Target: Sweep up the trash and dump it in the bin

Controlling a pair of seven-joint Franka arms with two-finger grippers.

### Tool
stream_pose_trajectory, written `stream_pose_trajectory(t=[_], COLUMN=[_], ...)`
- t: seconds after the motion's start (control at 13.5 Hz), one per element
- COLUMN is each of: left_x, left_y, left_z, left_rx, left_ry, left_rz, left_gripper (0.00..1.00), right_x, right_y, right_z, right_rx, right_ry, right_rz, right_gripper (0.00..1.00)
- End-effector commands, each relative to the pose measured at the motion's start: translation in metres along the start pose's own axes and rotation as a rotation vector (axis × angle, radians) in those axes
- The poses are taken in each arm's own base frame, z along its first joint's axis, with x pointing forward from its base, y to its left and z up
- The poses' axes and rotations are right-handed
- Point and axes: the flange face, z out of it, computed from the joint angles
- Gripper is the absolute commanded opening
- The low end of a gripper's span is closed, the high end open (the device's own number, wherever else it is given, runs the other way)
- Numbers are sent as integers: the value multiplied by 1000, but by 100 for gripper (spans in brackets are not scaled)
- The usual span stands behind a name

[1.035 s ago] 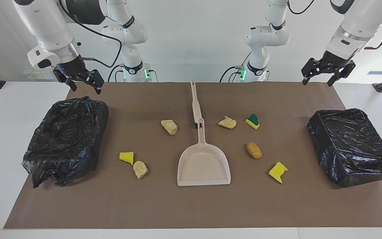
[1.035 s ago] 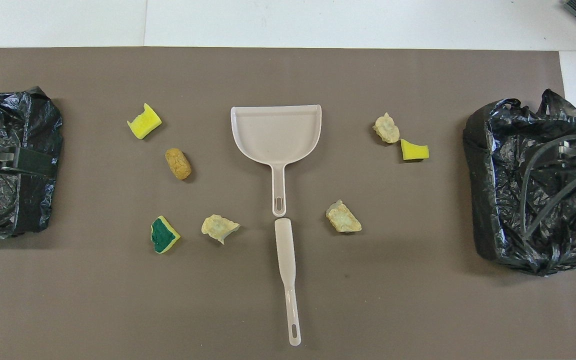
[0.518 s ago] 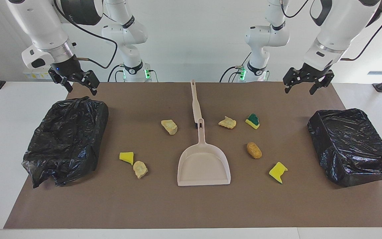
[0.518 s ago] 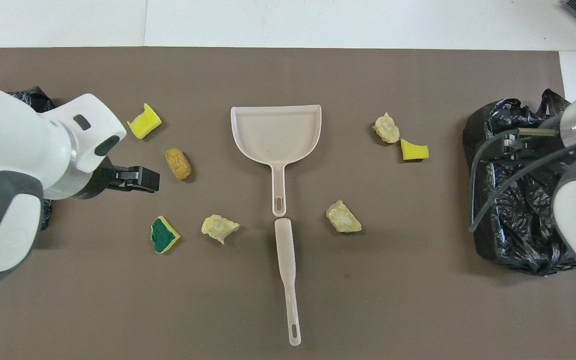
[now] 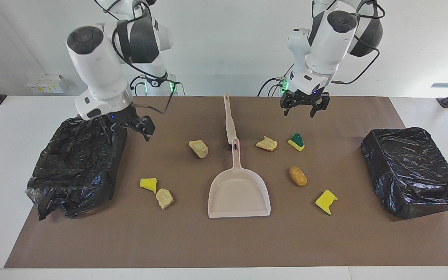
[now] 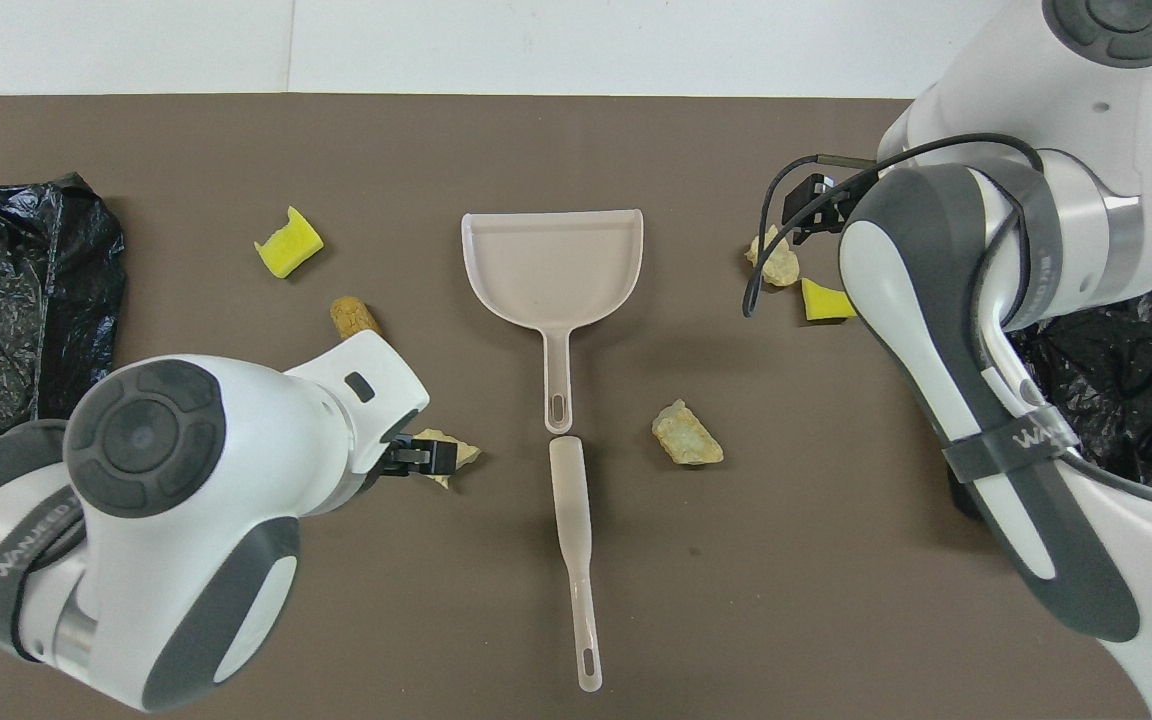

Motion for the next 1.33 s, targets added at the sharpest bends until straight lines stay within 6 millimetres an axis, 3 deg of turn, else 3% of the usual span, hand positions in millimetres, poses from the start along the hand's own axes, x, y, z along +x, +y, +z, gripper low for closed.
stream_pose_trajectory(t=[0.0,0.22,0.37,0.59,0.74,0.96,1.11,1.26], left_x=[-36,-69,-90,-121,-135,-160,-160,-160], left_y=[38,82,104,151,163,168,168,170], left_z=[35,83,98,128,141,156,157,160], left_rx=[-15,-23,-38,-43,-46,-62,-61,-63], left_ry=[8,17,33,27,26,37,36,35], left_rz=[1,-3,-18,-18,-12,-25,-44,-96], left_gripper=[100,100,100,100,100,100,99,81], right_x=[-9,-11,-12,-30,-36,-61,-80,-86], right_y=[-33,-75,-101,-153,-183,-224,-239,-241], right_z=[-6,19,31,48,81,97,109,118], right_rx=[32,47,49,83,104,150,132,119], right_ry=[3,12,16,45,50,26,5,-6], right_rz=[23,96,85,114,106,120,83,41], right_gripper=[100,100,100,100,100,100,100,100])
